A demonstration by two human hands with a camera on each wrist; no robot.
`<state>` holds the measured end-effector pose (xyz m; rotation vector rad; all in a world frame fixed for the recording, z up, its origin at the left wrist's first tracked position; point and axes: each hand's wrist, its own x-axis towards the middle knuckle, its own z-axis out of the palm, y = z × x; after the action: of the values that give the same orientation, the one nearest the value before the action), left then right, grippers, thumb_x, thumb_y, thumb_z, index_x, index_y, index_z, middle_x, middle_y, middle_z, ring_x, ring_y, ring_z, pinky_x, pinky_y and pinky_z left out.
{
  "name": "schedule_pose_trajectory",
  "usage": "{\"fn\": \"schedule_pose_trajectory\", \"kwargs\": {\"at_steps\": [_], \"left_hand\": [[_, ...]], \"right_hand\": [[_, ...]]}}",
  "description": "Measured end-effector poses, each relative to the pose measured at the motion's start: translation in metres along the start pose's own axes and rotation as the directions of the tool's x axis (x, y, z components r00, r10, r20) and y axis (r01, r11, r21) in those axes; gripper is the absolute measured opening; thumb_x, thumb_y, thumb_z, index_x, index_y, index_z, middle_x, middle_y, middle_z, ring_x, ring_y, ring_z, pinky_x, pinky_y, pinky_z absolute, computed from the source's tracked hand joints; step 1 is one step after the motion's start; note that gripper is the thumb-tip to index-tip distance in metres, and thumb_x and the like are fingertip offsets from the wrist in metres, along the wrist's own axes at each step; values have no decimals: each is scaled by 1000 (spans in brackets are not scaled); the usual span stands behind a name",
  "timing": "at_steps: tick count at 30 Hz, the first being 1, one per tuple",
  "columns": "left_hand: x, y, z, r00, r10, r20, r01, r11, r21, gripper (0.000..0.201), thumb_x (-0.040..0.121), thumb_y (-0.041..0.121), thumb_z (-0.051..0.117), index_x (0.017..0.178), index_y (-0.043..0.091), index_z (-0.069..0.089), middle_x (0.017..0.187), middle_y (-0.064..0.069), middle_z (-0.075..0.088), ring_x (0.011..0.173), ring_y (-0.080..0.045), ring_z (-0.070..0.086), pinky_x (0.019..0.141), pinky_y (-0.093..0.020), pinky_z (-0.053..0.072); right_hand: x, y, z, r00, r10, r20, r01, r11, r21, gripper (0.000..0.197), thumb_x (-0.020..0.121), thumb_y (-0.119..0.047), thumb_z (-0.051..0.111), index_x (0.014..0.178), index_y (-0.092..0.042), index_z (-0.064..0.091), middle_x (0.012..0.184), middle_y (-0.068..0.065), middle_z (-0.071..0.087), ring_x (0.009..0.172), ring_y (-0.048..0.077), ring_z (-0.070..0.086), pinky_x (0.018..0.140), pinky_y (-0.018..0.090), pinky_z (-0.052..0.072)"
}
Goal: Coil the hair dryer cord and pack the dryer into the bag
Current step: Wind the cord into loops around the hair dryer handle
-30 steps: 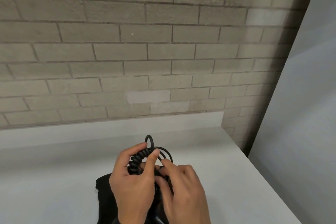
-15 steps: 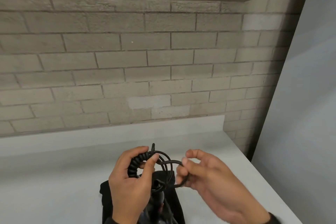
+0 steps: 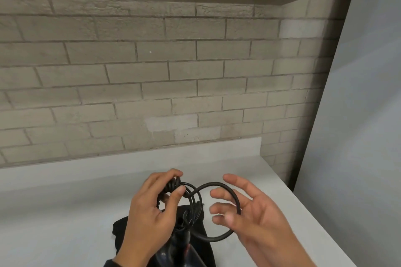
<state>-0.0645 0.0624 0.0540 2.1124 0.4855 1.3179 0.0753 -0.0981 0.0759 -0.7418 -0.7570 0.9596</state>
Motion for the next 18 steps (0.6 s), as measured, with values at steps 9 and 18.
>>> {"fn": "schedule_pose_trajectory", "kwargs": {"at_steps": [9,18], "left_hand": [[1,-4,1,994,-30,-104,35,999,39,18,88,35,66,105,30,65,95,18,62,81,-10,63,69,-15,49],[-1,-12,-3,990,-46,-135,48,999,12,17,88,38,68,102,28,67,92,16,68,84,-13,69,78,-20,55]], "right_hand": [[-15,67,27,965,-194,-174,76,848,-525,30,71,-2,78,89,-26,78,98,4,76,91,19,72,77,25,56],[-4,29,35,942,-32,-334,70,992,104,17,74,-17,71,77,-1,64,67,18,65,64,34,71,56,37,60]]}}
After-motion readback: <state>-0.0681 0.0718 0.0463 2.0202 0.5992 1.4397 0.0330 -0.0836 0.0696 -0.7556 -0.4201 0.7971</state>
